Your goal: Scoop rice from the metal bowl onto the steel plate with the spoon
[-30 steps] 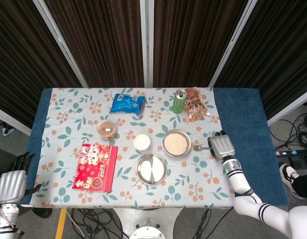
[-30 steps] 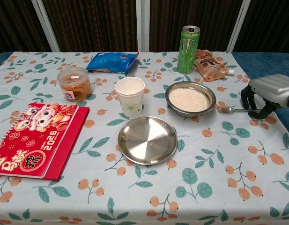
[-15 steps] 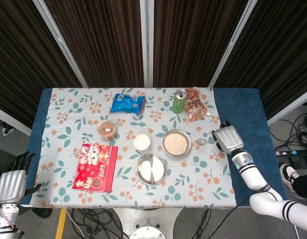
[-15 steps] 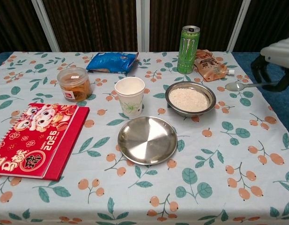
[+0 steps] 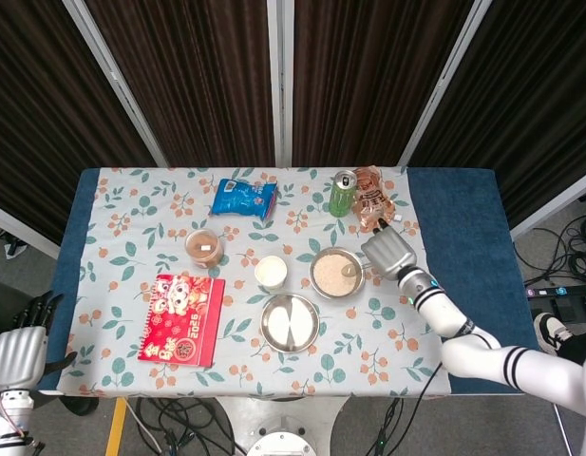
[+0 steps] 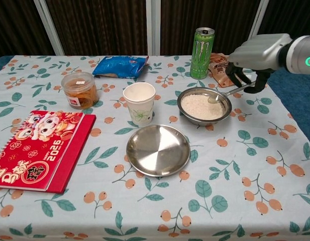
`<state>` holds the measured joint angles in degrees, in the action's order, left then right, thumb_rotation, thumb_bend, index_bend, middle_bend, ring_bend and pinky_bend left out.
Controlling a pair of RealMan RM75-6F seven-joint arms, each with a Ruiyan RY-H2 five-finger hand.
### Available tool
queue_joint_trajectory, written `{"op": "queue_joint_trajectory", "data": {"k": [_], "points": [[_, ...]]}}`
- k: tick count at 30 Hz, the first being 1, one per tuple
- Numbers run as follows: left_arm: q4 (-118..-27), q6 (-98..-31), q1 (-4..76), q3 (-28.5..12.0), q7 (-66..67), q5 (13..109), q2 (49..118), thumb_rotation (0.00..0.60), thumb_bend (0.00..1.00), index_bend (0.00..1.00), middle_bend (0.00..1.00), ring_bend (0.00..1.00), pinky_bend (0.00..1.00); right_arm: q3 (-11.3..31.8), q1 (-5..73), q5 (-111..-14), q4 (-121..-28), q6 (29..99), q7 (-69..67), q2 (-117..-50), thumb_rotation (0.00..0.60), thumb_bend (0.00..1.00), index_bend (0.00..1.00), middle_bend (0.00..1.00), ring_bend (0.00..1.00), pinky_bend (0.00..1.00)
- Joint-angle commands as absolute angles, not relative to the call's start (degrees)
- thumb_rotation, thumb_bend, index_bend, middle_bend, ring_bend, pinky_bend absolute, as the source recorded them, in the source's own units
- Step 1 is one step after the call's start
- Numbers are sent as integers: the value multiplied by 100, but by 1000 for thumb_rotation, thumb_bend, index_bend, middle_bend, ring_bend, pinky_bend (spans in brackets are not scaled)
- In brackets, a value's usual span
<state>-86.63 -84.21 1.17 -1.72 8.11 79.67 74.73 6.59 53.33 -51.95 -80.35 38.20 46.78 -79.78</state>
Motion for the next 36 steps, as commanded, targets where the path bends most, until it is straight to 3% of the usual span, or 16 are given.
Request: {"op": "queue_joint_trajectory", "data": {"k": [1, 14, 27, 36], "points": [[-8628, -8421, 101, -174, 772, 7947, 7493, 600, 73, 182, 193, 119, 219, 420, 5683, -4786, -7818, 3831, 5155, -8270, 600, 332, 638, 605, 296, 125], [-8466, -8407, 58, -152, 618, 7949, 7559, 600, 74, 182, 192, 120, 219, 127, 6188, -4043, -7627, 4207, 5625, -8832, 600, 333, 642, 605, 296, 118], [-8578, -8442, 86, -177, 754, 8016, 7512, 600, 73, 182, 193, 120, 219, 43, 5877, -4466, -8136, 4562, 4816, -8045, 600, 333, 643, 605, 296, 114], [-8767, -8472, 125, -206, 937, 8058, 7423, 600, 73, 182, 193, 119, 219, 188, 5467, -5268, -8316, 4905, 3752, -7829, 600, 333, 644, 605, 296, 111]]}}
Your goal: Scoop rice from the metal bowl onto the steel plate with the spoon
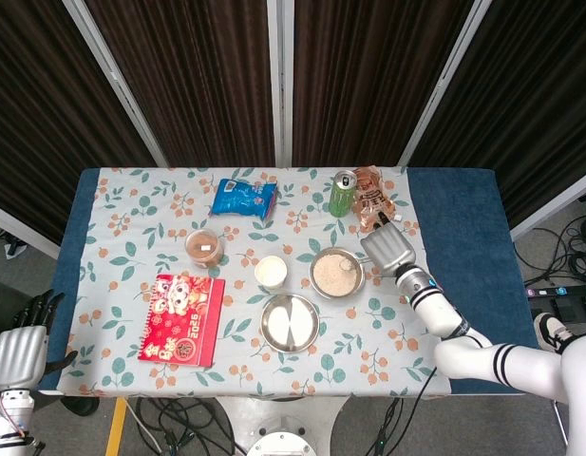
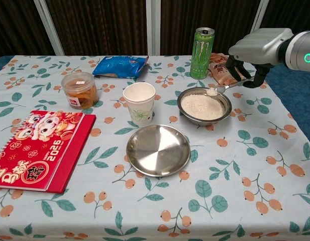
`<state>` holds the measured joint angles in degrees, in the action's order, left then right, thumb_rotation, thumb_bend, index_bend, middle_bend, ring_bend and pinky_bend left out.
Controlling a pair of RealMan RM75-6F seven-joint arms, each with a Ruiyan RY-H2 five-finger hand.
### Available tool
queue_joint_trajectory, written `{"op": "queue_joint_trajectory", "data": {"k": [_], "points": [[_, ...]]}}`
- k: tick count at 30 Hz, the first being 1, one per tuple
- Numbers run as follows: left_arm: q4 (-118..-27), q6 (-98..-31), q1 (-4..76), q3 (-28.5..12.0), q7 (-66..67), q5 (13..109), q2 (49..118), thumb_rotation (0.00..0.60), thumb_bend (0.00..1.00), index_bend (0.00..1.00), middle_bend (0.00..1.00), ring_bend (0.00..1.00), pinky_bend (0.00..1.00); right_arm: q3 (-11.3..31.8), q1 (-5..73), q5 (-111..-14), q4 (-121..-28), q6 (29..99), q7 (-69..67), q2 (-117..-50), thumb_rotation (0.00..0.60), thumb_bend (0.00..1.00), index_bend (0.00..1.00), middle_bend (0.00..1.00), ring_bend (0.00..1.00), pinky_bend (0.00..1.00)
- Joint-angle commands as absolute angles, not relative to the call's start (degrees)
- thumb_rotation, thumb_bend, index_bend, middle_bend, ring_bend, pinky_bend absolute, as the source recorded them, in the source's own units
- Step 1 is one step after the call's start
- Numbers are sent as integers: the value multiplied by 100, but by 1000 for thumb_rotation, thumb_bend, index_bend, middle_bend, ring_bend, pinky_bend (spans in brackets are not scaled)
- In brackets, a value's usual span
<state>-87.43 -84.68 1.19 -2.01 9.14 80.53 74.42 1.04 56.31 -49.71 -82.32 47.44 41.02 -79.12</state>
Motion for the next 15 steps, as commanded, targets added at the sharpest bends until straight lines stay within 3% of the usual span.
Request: {"op": "queue_joint_trajectory", "data": {"k": [1, 8, 15], "points": [[-8786, -8472, 127, -206, 950, 8059, 7411, 600, 73, 182, 193, 120, 219, 221, 5419, -5386, -8344, 4959, 3606, -7804, 600, 333, 644, 606, 296, 110], [-8838, -8460, 152, -225, 1002, 8050, 7379, 600, 73, 182, 193, 120, 219, 482, 5357, -5848, -8524, 5063, 3035, -7752, 600, 332, 645, 606, 296, 110], [-8800, -8454, 162, -208, 976, 8083, 7392, 600, 73, 181, 193, 120, 219, 787, 5768, -5803, -8473, 4761, 3204, -8029, 600, 333, 645, 606, 297, 109]]}}
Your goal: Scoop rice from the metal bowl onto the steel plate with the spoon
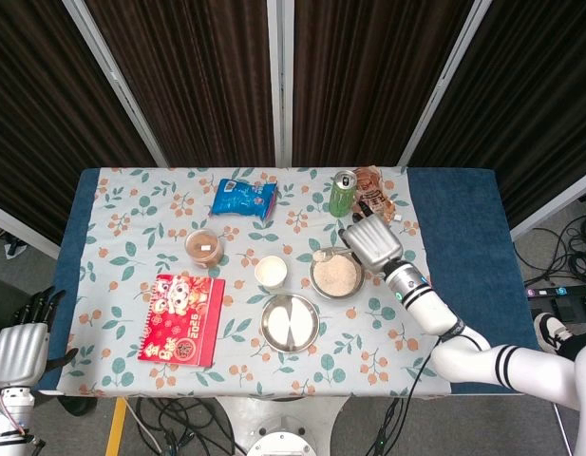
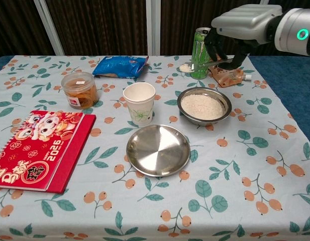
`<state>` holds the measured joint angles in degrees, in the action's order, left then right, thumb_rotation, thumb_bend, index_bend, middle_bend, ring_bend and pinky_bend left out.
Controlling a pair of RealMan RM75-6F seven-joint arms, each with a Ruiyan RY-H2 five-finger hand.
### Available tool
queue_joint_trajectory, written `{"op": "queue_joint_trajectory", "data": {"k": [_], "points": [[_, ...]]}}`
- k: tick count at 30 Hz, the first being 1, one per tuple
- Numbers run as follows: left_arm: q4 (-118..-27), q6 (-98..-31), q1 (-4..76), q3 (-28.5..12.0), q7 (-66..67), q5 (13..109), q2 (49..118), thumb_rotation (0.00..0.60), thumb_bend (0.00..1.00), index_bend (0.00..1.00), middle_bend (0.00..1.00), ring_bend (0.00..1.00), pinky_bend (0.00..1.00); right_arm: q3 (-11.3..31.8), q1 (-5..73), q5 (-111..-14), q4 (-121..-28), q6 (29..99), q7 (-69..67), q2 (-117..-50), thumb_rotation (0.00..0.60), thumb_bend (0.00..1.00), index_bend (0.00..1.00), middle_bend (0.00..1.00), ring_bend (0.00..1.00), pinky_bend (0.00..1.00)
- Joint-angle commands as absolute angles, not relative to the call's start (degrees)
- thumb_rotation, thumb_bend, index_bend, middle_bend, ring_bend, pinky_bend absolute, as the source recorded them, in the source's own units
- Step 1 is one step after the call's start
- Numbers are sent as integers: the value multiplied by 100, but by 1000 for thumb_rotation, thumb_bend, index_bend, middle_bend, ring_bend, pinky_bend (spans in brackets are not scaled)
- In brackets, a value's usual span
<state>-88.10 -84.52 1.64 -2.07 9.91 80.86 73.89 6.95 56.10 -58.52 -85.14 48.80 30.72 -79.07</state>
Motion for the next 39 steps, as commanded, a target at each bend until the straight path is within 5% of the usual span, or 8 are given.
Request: {"op": "queue_joint_trajectory", "data": {"k": [1, 20, 39], "points": [[-8785, -8459, 158, -211, 962, 8076, 7398, 600, 73, 181, 193, 120, 219, 829, 5869, -5750, -8437, 4695, 3299, -8104, 600, 333, 645, 606, 297, 109], [-8469, -8529, -9, -147, 623, 7995, 7535, 600, 73, 182, 192, 120, 219, 520, 7227, -5053, -7791, 4506, 5662, -9135, 600, 333, 645, 606, 297, 106], [-8413, -8542, -49, -149, 497, 8028, 7579, 600, 73, 182, 193, 120, 219, -301, 7443, -7610, -6703, 5261, 6719, -9586, 600, 332, 651, 606, 297, 34]]}}
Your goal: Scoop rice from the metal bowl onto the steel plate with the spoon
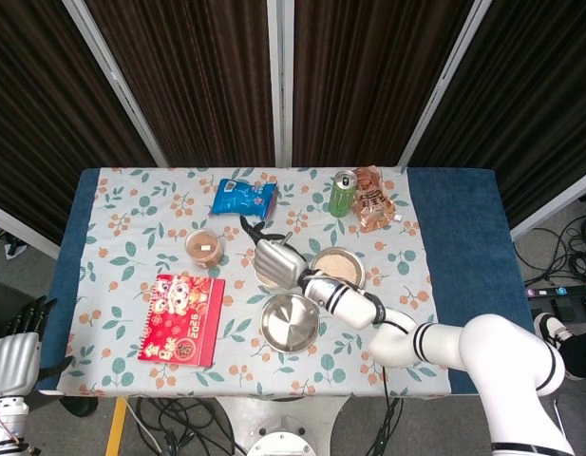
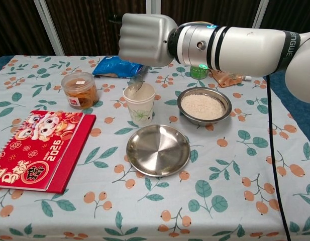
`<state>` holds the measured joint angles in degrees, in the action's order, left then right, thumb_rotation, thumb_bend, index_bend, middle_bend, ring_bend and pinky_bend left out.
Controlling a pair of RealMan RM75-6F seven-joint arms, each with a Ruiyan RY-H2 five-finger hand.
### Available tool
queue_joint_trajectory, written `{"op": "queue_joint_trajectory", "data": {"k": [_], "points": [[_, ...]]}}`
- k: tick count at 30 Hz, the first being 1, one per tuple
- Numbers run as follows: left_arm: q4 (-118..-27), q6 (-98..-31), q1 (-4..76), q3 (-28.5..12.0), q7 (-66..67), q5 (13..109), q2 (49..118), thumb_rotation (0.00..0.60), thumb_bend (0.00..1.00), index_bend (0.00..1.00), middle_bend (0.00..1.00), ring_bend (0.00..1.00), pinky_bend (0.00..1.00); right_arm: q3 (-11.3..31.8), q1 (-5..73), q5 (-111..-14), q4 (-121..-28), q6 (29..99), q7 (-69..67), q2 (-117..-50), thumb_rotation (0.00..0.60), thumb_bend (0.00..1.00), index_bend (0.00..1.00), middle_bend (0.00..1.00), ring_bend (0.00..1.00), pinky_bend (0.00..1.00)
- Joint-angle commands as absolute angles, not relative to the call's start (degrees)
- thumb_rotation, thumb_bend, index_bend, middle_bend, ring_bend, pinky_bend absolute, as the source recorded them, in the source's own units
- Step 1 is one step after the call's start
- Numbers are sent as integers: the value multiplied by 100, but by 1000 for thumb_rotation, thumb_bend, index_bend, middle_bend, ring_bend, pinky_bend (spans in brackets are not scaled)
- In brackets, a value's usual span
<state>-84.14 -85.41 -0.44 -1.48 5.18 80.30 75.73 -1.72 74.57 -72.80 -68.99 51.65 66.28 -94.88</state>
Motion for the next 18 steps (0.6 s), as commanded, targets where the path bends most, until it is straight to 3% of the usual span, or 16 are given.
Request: {"op": "queue_joint_trajectory", "data": {"k": [1, 10, 18], "points": [[-8412, -8539, -49, -150, 488, 8029, 7582, 600, 73, 182, 193, 120, 219, -330, 7437, -7705, -6683, 5269, 6759, -9607, 600, 332, 651, 606, 297, 25], [-8384, -8531, -60, -150, 430, 8039, 7585, 600, 73, 181, 193, 120, 219, -130, 7160, -7782, -6699, 5475, 7279, -9693, 600, 332, 652, 608, 297, 0], [-8417, -8524, -18, -179, 468, 8082, 7562, 600, 73, 181, 193, 120, 219, 245, 6720, -7487, -7286, 5845, 6956, -9404, 600, 331, 652, 608, 297, 21]]}}
